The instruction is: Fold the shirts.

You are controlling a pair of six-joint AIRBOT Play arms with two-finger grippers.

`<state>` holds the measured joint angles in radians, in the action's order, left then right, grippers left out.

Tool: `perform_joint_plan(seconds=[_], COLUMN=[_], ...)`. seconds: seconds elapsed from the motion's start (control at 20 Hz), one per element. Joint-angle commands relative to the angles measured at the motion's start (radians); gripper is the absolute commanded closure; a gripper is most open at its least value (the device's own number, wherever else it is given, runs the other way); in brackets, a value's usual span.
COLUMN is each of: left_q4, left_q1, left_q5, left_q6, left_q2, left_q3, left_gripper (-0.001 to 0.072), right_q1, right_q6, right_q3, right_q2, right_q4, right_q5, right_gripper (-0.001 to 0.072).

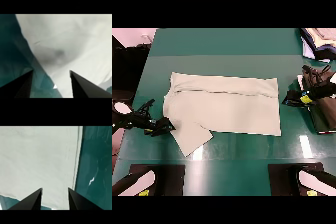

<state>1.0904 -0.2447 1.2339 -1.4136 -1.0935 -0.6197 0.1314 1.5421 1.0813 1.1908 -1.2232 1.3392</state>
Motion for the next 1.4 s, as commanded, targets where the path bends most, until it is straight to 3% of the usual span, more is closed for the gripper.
perform_joint_plan(seconds=[0.0, 0.25, 0.3, 0.35, 0.4, 0.7, 0.95, 1.35], left_q4=[-0.065, -0.076, -0.076, -0.076, -0.077, -0.078, -0.084, -0.084], left_q1=[0.008, 0.084, 0.085, 0.085, 0.085, 0.085, 0.085, 0.085], left_q5=[-0.06, -0.068, -0.064, -0.059, -0.048, 0.031, 0.031, 0.031], left_q6=[0.016, 0.015, 0.014, 0.015, 0.016, 0.049, 0.06, 0.061], left_q2=[0.007, 0.007, 0.007, 0.007, 0.007, 0.008, 0.008, 0.008], left_q3=[0.019, 0.024, 0.024, 0.024, 0.023, -0.04, -0.062, -0.062], left_gripper=[0.0177, 0.018, 0.0334, 0.0538, 0.0678, 0.0683, 0.0683, 0.0683], right_q1=[0.0, 0.0, 0.004, 0.013, 0.021, 0.171, 0.213, 0.118], right_q6=[0.0, 0.0, -0.014, -0.046, -0.053, -0.079, -0.124, -0.138], right_q3=[-0.003, -0.003, -0.003, -0.005, -0.013, -0.316, -0.513, -0.558], right_q2=[-0.004, -0.004, -0.004, -0.004, -0.007, -0.151, -0.178, -0.178], right_q4=[0.002, 0.002, 0.001, 0.001, 0.001, 0.002, 0.053, 0.124], right_q5=[-0.004, 0.015, 0.037, 0.063, 0.089, 0.06, -0.061, -0.155], right_gripper=[0.033, 0.033, 0.033, 0.033, 0.0331, 0.0331, 0.033, 0.0332])
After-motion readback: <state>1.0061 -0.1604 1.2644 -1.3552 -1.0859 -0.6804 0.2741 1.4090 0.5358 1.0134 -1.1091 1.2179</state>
